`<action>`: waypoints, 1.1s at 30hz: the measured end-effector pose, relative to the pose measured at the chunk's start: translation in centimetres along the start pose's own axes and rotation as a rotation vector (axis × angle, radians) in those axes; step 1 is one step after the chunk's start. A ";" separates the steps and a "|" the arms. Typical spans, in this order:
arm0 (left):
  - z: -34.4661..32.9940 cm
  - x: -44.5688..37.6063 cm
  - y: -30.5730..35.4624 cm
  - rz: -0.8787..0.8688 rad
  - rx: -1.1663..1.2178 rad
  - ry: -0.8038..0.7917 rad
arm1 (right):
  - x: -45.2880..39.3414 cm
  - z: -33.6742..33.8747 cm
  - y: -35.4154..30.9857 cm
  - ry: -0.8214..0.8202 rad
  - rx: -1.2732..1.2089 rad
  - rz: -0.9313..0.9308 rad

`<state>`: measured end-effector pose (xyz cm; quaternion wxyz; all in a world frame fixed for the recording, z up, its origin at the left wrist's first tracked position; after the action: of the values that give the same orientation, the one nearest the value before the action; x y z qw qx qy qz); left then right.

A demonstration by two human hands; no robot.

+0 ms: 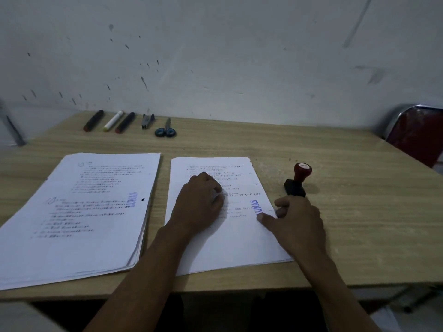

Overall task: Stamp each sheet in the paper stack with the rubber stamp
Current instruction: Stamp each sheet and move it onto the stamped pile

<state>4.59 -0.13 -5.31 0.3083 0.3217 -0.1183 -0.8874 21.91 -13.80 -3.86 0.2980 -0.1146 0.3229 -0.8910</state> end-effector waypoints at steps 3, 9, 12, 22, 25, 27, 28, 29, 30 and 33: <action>-0.1 0.0 0.0 0.000 0.007 0.003 | 0.8 0.4 -0.5 0.021 -0.023 0.032; 0.0 0.0 0.0 0.008 0.004 0.001 | 1.5 0.5 -0.7 0.082 -0.162 0.080; 0.0 0.1 0.2 0.011 0.000 -0.009 | 1.0 0.3 -0.3 0.043 -0.228 0.052; 0.0 0.1 -0.1 0.026 -0.044 0.006 | 1.7 1.4 -0.9 0.163 -0.177 0.164; 0.3 0.2 0.4 0.030 -0.021 0.059 | 2.1 1.7 -1.2 0.207 -0.091 0.164; 0.9 0.1 0.8 0.007 0.021 0.115 | 2.3 2.0 -1.4 0.249 -0.066 0.193; 0.9 -0.1 0.9 -0.005 0.032 0.103 | 2.4 2.2 -1.3 0.272 -0.075 0.210; 0.9 -0.3 0.8 -0.025 0.034 0.080 | 2.4 2.4 -1.1 0.289 -0.093 0.221; 0.9 -0.5 0.8 -0.046 0.021 0.055 | 2.3 2.6 -1.0 0.294 -0.117 0.225; 2.8 -0.4 0.8 -0.017 0.060 0.163 | 1.7 3.1 -0.7 0.244 -0.251 0.228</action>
<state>3.46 -0.51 -2.65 0.2997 0.4030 -0.1164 -0.8569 21.45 -15.96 -0.97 0.3392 -0.0049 0.4759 -0.8114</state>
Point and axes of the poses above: each hand's wrist, its own x-axis away from the middle knuckle, its own z-axis out of the back of the hand, y = z × x, the point moved 8 cm from there along -x, towards the middle knuckle, and after that the axes turned 15 degrees about -z, right-handed, at the moved point
